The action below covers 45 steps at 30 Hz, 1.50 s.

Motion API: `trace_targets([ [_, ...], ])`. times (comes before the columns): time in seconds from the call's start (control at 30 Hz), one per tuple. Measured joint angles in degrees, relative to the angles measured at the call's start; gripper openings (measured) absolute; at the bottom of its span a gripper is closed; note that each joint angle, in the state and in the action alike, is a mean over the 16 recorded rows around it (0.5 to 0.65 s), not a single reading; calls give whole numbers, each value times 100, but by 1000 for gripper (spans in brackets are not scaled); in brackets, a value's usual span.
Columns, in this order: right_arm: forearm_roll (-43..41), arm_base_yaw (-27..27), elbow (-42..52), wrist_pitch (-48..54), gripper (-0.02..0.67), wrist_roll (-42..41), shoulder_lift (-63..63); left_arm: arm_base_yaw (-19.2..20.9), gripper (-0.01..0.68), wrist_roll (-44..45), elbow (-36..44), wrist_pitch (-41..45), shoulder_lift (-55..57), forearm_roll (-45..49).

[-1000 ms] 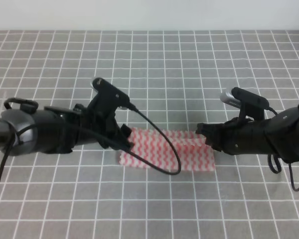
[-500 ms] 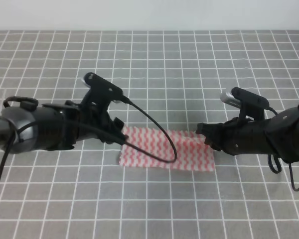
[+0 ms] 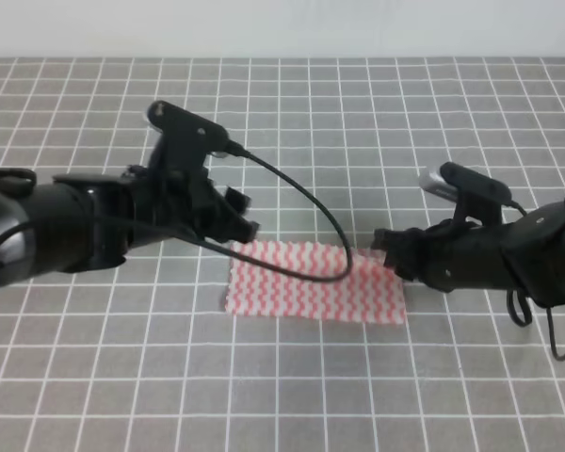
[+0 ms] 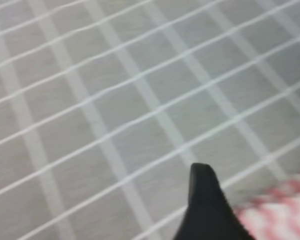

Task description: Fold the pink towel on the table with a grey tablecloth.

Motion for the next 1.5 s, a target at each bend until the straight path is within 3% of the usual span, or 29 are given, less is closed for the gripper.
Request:
trace_targets([
  [0.27,0,-3,-146,-43,256,-58,-92,0,170,-113,138,691,-10,13],
  [0.57,-186,-7,-373,296,146,-243,-140,0,20,-323,352,826,-180,86],
  [0.9,-444,-6,-435,717,3,-336,-129,91,-2,-1085,863,998,-803,173],
  [1.17,-595,-5,-439,1348,-14,-322,-134,348,-2,-2313,877,1687,-666,844],
  [1.5,-743,-5,-420,1821,-15,-267,-134,566,-2,-4063,425,2503,130,2425],
])
